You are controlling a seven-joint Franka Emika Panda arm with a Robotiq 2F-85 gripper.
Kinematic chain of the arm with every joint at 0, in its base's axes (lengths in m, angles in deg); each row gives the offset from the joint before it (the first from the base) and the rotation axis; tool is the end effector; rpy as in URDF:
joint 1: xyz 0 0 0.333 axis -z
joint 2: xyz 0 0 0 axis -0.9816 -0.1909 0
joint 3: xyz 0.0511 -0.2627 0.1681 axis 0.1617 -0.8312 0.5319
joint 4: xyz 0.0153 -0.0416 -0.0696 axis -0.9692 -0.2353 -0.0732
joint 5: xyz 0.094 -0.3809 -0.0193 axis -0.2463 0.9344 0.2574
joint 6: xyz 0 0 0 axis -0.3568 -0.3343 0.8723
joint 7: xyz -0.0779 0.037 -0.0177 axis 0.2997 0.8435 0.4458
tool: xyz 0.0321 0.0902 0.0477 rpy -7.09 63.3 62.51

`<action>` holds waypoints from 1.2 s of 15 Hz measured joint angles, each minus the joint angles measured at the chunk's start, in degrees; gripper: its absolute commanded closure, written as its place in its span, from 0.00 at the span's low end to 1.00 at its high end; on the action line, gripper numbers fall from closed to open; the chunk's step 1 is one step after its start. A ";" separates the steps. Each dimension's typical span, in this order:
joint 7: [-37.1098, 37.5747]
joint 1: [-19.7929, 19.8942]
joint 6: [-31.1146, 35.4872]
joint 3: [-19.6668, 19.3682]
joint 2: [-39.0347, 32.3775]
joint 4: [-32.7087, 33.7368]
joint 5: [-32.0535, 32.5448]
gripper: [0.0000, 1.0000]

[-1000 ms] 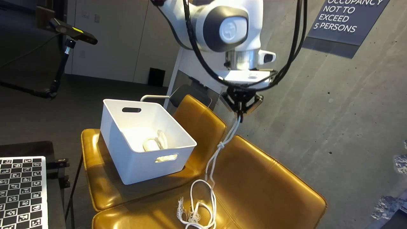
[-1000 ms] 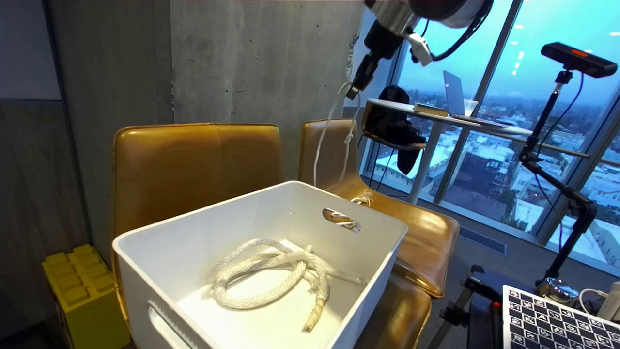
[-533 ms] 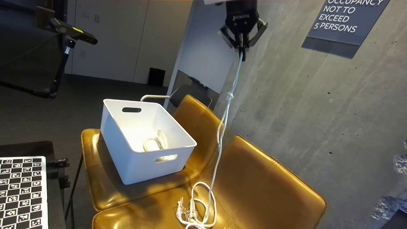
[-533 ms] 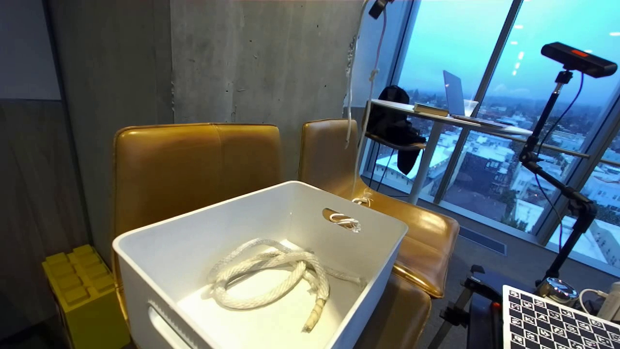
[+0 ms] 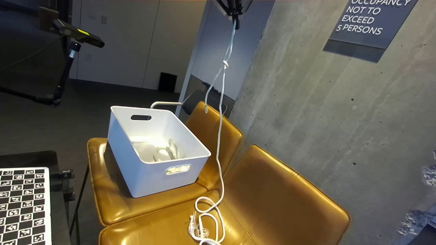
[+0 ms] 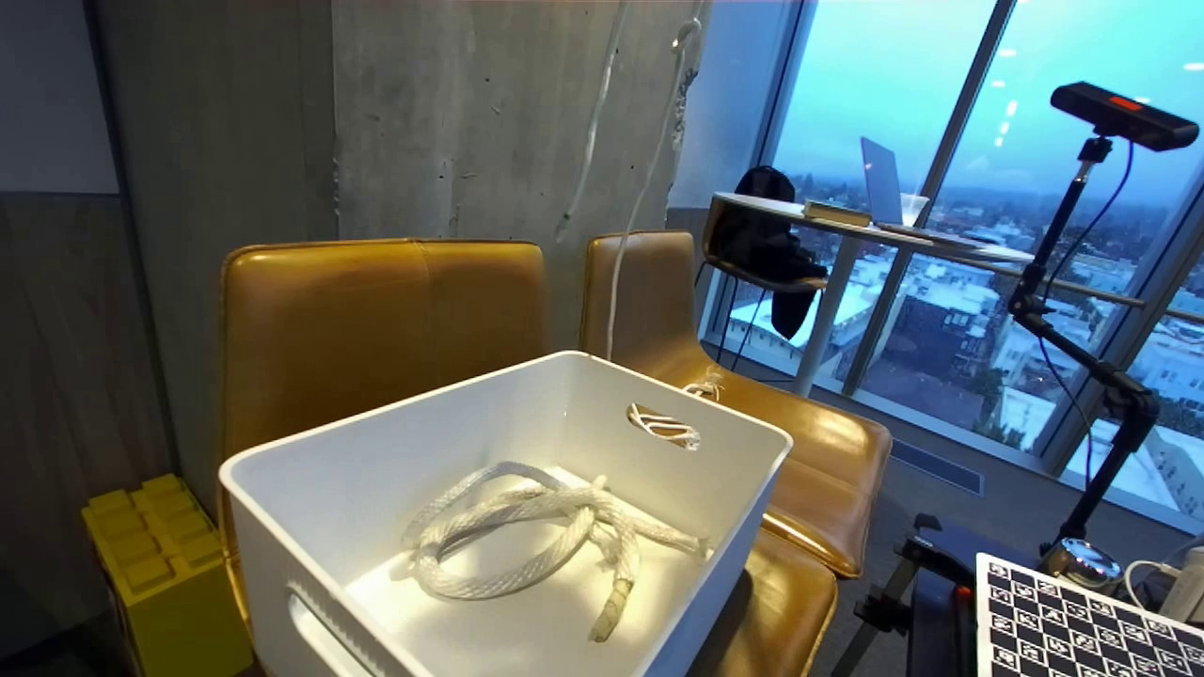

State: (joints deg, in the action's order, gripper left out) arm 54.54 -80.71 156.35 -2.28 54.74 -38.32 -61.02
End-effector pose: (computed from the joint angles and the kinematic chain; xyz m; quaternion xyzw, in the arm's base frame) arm 0.6128 0.0403 0.6961 0.9167 0.2679 0.2720 0.1179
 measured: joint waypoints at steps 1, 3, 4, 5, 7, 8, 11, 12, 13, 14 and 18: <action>0.87 -0.82 -0.74 0.50 -0.30 1.12 0.40 0.99; 2.24 -2.24 -2.37 1.34 -1.09 3.71 1.36 0.99; 2.79 -2.84 -3.17 1.74 -1.60 5.09 1.82 0.99; 3.27 -3.42 -3.90 2.04 -2.12 6.31 2.23 0.99; 4.02 -4.54 -4.38 2.52 -3.02 7.49 3.03 0.99; 4.39 -5.12 -4.38 2.69 -3.43 7.51 3.47 0.99; 6.00 -6.93 -4.37 3.19 -4.65 6.14 4.82 0.99; 6.56 -7.57 -4.36 3.35 -4.91 5.23 5.23 0.99; 7.21 -8.29 -4.35 3.58 -5.03 4.14 5.63 0.99; 7.94 -8.98 -4.34 3.84 -5.04 3.01 6.03 0.99; 10.59 -11.19 -4.14 4.60 -4.60 -2.56 6.56 0.99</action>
State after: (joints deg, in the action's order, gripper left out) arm 65.13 -91.91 152.21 2.32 50.14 -40.88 -54.46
